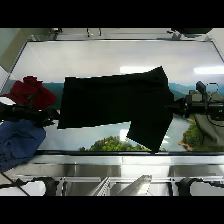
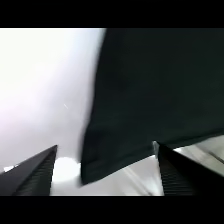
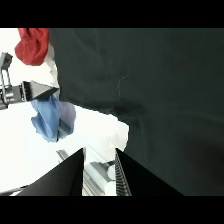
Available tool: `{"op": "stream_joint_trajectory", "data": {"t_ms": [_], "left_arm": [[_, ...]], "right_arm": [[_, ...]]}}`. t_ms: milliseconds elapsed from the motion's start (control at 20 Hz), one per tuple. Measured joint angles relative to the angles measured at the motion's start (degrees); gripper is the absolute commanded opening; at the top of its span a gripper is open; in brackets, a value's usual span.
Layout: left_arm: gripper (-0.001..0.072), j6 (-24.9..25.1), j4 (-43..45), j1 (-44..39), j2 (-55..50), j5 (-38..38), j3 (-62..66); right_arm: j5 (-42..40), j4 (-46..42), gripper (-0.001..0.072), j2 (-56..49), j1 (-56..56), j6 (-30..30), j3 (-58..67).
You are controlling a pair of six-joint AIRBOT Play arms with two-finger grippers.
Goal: Fold the shirts.
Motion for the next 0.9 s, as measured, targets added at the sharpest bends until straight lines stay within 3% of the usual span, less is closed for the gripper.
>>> {"op": "stream_joint_trajectory", "data": {"t_ms": [50,200,250,350,450,700,900], "left_arm": [[0.0390,0.42,-0.02,-0.63,-1.49,-1.29,1.11],[0.0062,0.94,-0.17,-1.73,-4.09,-4.48,3.76],[0.0025,1.07,-0.63,-1.90,-4.39,-5.31,4.44],[0.0025,1.36,-0.72,-2.12,-4.98,-6.38,5.46],[0.0025,1.75,-1.07,-2.23,-5.25,-6.99,5.99],[0.0025,2.16,-1.16,-2.32,-5.46,-8.09,6.43],[0.0025,2.34,-1.25,-2.32,-5.46,-8.59,6.49]], "right_arm": [[-0.07,0.07,0.0228,-0.04,-0.02,0.00,0.00],[-0.07,0.20,0.0228,-0.04,-1.07,-0.20,0.00],[-0.07,0.22,0.0229,-0.04,-1.79,-0.22,0.00],[-0.39,-0.11,0.0234,-0.04,-4.11,-0.42,0.00],[-1.81,-2.16,0.0373,-0.04,-6.08,-0.44,0.00],[-8.52,-13.09,0.0384,-0.52,-7.23,3.52,0.00],[-13.92,-16.44,0.0384,-1.88,-6.93,5.95,0.00]]}}
